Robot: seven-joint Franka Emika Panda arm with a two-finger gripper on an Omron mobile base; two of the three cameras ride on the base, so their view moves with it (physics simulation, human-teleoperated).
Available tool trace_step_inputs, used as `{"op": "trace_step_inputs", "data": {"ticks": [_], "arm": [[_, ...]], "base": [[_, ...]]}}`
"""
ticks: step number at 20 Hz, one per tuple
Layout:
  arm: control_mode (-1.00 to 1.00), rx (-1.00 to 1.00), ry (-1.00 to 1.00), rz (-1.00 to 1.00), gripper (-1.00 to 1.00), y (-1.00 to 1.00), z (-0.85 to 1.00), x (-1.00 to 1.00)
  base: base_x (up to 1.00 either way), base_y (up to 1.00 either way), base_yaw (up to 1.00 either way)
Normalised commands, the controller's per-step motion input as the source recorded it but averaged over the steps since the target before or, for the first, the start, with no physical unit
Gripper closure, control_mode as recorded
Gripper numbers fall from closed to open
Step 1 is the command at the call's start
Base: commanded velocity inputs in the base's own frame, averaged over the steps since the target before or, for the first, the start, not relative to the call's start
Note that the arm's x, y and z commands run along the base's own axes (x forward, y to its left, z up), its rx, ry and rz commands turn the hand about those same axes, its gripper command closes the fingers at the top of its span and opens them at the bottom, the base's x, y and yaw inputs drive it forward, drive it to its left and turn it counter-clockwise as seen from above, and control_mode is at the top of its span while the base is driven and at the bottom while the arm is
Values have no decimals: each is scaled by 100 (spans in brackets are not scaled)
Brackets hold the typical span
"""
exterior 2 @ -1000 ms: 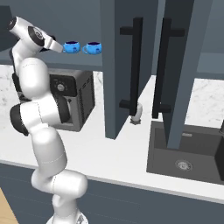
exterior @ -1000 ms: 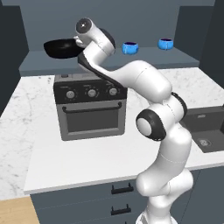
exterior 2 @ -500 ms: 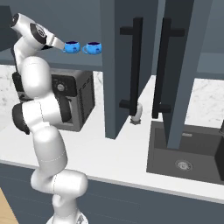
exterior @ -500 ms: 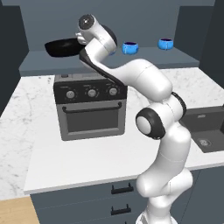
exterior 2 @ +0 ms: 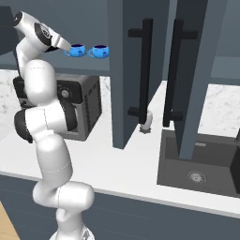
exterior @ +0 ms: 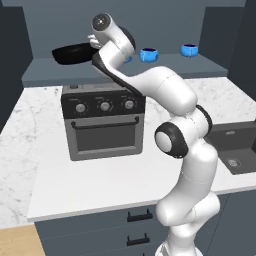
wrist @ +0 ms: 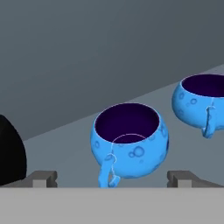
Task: Gather all objects into one cabinet and sort the glasses and bowls to opposite sides.
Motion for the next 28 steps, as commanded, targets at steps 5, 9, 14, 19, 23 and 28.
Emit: {"op": "trace_step_inputs", "data": {"ticks": [5,9,14,19,23,28], "arm": [[-100,0,0,0,-100,0,-17,0],[-100,0,0,0,-100,0,-11,0],[-100,0,0,0,-100,0,-4,16],[-100,0,0,0,-100,-9,-13,32],[-100,0,0,0,-100,-23,-29,17],[-100,0,0,0,-100,-9,-30,0]], "base": [[0,0,0],[0,0,0],[0,0,0],[0,0,0],[0,0,0],[0,0,0]]}}
